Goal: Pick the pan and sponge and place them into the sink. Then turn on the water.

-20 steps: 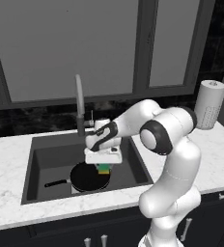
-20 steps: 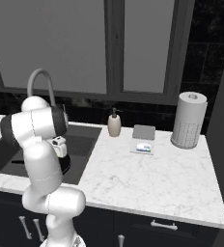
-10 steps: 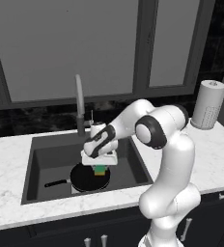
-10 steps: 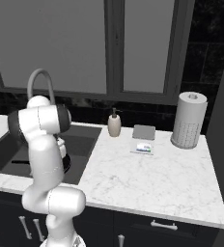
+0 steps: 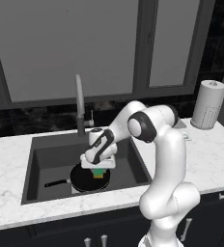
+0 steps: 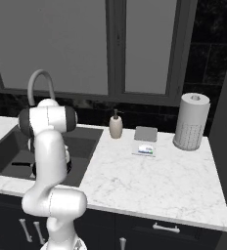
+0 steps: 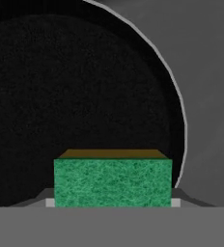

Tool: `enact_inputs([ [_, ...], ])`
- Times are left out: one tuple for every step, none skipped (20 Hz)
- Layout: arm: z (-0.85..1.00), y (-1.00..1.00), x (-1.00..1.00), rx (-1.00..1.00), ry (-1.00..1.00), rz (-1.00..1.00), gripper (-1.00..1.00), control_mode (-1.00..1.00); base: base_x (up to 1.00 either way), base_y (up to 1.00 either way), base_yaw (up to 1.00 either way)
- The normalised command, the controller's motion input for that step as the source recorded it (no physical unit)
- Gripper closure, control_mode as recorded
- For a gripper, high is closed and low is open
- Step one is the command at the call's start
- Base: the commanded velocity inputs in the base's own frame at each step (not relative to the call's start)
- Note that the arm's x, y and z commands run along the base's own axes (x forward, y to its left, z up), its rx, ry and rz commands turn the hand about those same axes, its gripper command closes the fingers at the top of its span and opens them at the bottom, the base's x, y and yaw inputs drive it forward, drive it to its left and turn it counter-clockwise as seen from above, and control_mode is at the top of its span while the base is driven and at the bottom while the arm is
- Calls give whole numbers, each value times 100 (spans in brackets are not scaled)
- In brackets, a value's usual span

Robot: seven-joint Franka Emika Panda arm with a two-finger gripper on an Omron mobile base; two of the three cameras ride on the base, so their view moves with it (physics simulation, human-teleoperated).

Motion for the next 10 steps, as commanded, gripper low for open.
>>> enact_inputs([
  [-35, 9, 32, 0, -7, 0, 100, -100, 0, 0, 0],
  [-34, 11, 34, -1, -5, 0, 100, -100, 0, 0, 0],
  [-31, 11, 33, -2, -5, 0, 100, -100, 0, 0, 0],
  [-30, 9, 26, -2, -2, 0, 100, -100, 0, 0, 0],
  [-29, 9, 24, -2, -2, 0, 100, -100, 0, 0, 0],
  [-29, 10, 29, -2, -1, 0, 100, -100, 0, 0, 0],
  [-29, 12, 31, -2, 0, 0, 100, -100, 0, 0, 0],
  [-29, 11, 26, -2, 0, 0, 100, -100, 0, 0, 0],
  [-28, 10, 18, -2, 0, 0, 100, -100, 0, 0, 0],
  [-26, 9, 6, -2, 0, 0, 100, -100, 0, 0, 0],
])
